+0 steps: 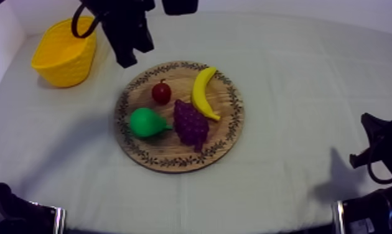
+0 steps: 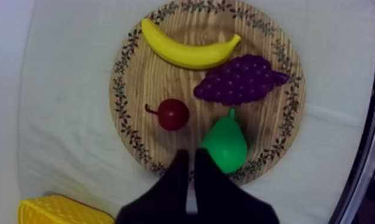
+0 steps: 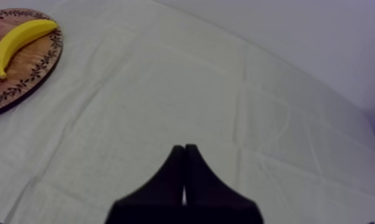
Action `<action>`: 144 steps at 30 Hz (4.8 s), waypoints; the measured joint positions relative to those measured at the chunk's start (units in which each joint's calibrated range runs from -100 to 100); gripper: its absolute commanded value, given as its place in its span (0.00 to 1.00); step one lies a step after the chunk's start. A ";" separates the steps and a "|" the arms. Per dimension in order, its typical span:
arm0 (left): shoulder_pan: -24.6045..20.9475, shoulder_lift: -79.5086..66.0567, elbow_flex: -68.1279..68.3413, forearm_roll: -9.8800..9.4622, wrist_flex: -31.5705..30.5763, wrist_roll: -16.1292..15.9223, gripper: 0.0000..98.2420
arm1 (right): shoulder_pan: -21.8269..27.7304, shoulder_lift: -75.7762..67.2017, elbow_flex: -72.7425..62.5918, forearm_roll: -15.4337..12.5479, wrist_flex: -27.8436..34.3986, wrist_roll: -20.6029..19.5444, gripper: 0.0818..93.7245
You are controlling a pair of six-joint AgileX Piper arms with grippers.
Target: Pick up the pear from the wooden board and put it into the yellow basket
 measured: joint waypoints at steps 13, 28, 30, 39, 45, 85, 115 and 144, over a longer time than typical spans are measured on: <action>-0.51 -1.46 2.75 -1.15 1.15 4.31 0.52 | 0.00 0.00 0.00 0.00 0.00 0.02 0.00; -0.23 -1.16 7.16 -1.15 1.38 5.35 0.75 | 0.00 0.00 0.00 0.00 0.00 0.02 0.00; -0.27 -0.58 8.52 -1.15 0.78 5.28 0.75 | 0.00 0.00 0.00 0.00 0.00 0.02 0.00; -1.35 5.21 14.66 -0.83 -4.09 4.53 0.76 | 0.00 0.00 0.00 0.00 0.00 0.02 0.00; -2.00 10.04 16.82 -0.56 -7.25 3.82 0.76 | 0.00 0.00 0.00 0.00 0.00 0.02 0.00; -0.60 22.53 20.18 0.28 -16.20 5.30 0.63 | 0.00 0.00 0.00 0.00 0.00 0.02 0.00; -0.21 7.10 15.56 0.26 -7.80 7.96 0.54 | 0.00 0.00 0.00 0.00 0.00 0.02 0.00; 0.14 -2.00 4.52 2.92 -0.92 22.75 0.54 | 0.00 0.00 0.00 0.00 0.00 -0.05 0.00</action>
